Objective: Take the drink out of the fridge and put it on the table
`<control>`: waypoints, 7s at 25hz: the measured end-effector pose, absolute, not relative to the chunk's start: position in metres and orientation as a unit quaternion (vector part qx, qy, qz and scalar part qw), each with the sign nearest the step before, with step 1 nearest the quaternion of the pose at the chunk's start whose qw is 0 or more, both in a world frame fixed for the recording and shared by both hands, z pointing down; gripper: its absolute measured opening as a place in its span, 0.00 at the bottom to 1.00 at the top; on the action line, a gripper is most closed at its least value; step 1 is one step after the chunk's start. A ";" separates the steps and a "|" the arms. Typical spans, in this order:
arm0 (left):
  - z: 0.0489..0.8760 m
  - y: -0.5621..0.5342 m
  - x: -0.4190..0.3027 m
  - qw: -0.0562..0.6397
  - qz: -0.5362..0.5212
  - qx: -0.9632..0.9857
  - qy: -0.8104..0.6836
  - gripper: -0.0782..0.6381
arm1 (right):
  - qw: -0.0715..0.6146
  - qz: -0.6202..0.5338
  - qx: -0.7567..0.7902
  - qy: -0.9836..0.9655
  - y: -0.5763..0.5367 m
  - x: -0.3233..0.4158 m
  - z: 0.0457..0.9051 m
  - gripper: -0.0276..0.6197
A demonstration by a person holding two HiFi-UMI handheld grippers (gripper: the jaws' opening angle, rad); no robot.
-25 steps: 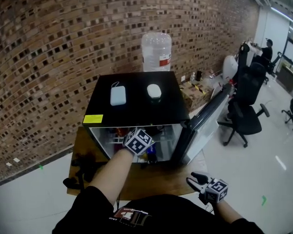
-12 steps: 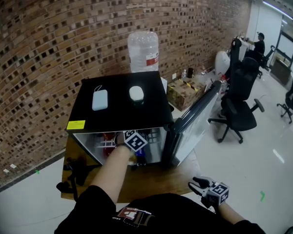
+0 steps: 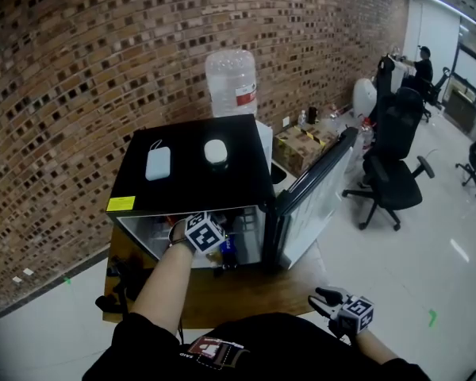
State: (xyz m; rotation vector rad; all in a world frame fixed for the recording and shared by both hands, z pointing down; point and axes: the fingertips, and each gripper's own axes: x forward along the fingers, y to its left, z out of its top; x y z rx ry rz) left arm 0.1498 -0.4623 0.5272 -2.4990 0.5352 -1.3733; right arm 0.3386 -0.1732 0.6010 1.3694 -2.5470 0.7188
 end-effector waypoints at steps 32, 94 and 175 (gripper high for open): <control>0.516 -0.346 0.108 0.036 -0.200 -0.951 0.233 0.53 | 0.077 0.207 0.381 -0.898 -0.192 0.294 0.589 0.33; 0.690 -0.228 -0.088 -0.176 -0.021 -0.959 0.219 0.48 | 0.099 0.187 0.391 -0.896 -0.229 0.097 0.687 0.32; 0.525 0.115 -0.173 -0.165 0.023 -0.922 0.350 0.11 | 0.036 0.188 0.346 -0.918 0.123 0.094 0.562 0.04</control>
